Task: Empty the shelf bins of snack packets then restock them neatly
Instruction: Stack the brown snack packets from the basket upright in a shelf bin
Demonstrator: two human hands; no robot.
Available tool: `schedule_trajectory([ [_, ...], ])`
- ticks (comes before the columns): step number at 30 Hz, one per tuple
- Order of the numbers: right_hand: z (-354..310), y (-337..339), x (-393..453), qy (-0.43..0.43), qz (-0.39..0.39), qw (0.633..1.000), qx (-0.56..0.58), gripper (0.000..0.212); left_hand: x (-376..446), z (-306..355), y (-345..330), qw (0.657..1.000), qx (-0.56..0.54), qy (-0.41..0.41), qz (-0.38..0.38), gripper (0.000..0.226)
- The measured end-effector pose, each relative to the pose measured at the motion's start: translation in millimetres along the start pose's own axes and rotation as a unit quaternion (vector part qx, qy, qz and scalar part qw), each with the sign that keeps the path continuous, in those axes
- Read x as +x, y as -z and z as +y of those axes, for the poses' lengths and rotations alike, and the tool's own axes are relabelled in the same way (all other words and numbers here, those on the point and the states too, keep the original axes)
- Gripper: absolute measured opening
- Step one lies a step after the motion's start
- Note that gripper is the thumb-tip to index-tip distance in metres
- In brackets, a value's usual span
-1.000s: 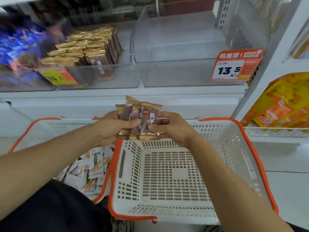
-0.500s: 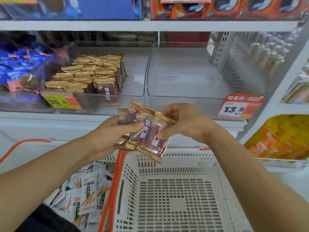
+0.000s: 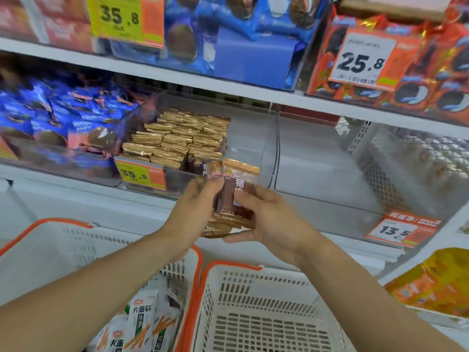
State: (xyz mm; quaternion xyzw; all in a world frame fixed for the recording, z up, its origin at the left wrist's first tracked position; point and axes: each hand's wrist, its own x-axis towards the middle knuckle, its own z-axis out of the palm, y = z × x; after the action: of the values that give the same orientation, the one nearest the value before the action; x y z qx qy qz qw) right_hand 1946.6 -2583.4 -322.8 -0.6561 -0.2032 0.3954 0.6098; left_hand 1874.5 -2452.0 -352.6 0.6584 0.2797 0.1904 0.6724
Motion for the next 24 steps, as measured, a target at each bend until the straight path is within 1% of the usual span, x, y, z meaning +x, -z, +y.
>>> schedule_trajectory([
  [1, -2.4, -3.8, 5.2, 0.005, -0.010, 1.000, -0.020, 0.020, 10.1, 6.7, 1.8, 1.000, -0.001, 0.018, 0.016, 0.022],
  [3, -9.4, -8.0, 13.9, 0.013, -0.021, 0.998, -0.054, 0.015, 23.7, 15.5, 10.8, 0.999, -0.005, 0.023, 0.031, 0.016],
  [4, -14.8, -9.6, 17.0, 0.019, -0.028, 0.997, -0.064, 0.013, 26.2, 18.7, 16.5, 0.999, 0.003, 0.017, 0.032, 0.019],
  [5, -19.3, -10.6, 20.9, 0.029, -0.038, 0.996, -0.073, 0.012, 25.9, 20.9, 23.7, 0.999, 0.029, 0.003, 0.021, 0.029],
  [6, -24.5, -12.2, 24.2, 0.038, -0.048, 0.995, -0.075, 0.013, 23.5, 21.4, 31.2, 0.998, 0.053, -0.024, -0.002, 0.038],
  [7, -28.5, -13.6, 28.8, 0.048, -0.055, 0.994, -0.076, 0.021, 17.7, 18.9, 39.0, 0.995, 0.070, -0.058, -0.031, 0.040],
  [9, -34.4, -17.0, 38.8, 0.067, -0.043, 0.994, -0.080, 0.039, 12.3, 22.2, 48.8, 0.983, 0.107, -0.130, -0.073, 0.028],
  [10, -36.8, -19.6, 43.1, 0.085, -0.027, 0.992, -0.088, 0.045, 11.2, 23.4, 54.4, 0.975, 0.132, -0.163, -0.073, 0.026],
  [11, -38.9, -20.3, 49.1, 0.109, -0.005, 0.989, -0.100, 0.049, 18.3, 27.1, 58.1, 0.963, 0.168, -0.199, -0.065, 0.030],
  [12, -41.8, -21.3, 53.6, 0.136, 0.022, 0.984, -0.112, 0.052, 22.6, 24.5, 63.7, 0.947, 0.208, -0.240, -0.045, 0.040],
  [13, -44.9, -20.3, 59.1, 0.168, 0.052, 0.976, -0.129, 0.052, 29.3, 23.1, 70.5, 0.933, 0.244, -0.263, -0.019, 0.052],
  [14, -49.6, -19.0, 63.6, 0.197, 0.079, 0.967, -0.141, 0.051, 36.6, 20.7, 78.0, 0.921, 0.274, -0.275, 0.014, 0.060],
  [15, -54.6, -16.1, 68.8, 0.222, 0.099, 0.959, -0.148, 0.051, 43.3, 16.5, 85.5, 0.910, 0.305, -0.278, 0.043, 0.064],
  [17, -63.5, -9.8, 80.9, 0.239, 0.117, 0.949, -0.169, 0.053, 52.8, 7.5, 97.4, 0.876, 0.386, -0.282, 0.066, 0.065],
  [19, -64.6, -3.6, 95.4, 0.199, 0.113, 0.945, -0.233, 0.060, 61.3, -3.8, 103.3, 0.842, 0.463, -0.273, 0.040, 0.069],
  [21, -59.1, -2.6, 107.8, 0.122, 0.108, 0.940, -0.300, 0.065, 66.0, -13.8, 104.4, 0.820, 0.510, -0.261, 0.021, 0.072],
  [24, -46.2, -6.9, 123.3, 0.030, 0.081, 0.954, -0.286, 0.070, 67.2, -19.1, 99.9, 0.808, 0.521, -0.271, 0.055, 0.068],
])
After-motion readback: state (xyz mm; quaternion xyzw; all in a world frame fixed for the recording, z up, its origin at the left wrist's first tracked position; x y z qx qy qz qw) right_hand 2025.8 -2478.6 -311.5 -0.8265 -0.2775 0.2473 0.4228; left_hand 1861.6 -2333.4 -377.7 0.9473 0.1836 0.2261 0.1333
